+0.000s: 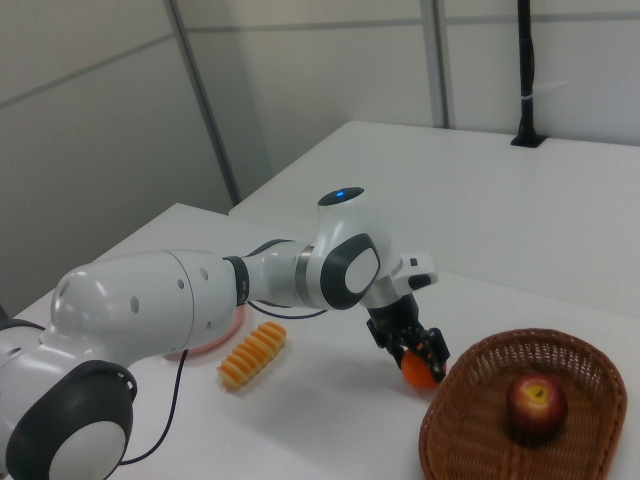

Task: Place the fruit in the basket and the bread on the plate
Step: 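Lift the tangerine into the basket beside the apple and release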

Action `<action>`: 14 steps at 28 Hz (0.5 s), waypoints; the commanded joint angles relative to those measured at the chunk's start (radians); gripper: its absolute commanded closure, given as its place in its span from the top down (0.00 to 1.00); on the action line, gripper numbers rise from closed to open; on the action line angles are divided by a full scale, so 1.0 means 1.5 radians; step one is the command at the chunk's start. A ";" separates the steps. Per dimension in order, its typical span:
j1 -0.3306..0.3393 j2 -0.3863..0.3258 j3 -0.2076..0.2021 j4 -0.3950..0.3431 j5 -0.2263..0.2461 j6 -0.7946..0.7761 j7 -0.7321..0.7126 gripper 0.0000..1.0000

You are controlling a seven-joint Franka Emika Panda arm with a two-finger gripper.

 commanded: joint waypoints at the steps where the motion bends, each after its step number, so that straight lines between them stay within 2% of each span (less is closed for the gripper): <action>1: -0.003 -0.038 -0.001 -0.008 0.036 0.007 0.000 0.00; 4: -0.005 -0.060 -0.005 0.000 0.061 0.006 -0.001 0.00; 5: -0.011 -0.076 -0.005 0.012 0.083 0.006 -0.003 0.00; 9: -0.045 -0.110 -0.006 0.015 0.120 0.005 -0.006 0.00; 14: -0.104 -0.123 -0.007 0.015 0.118 0.006 -0.011 0.00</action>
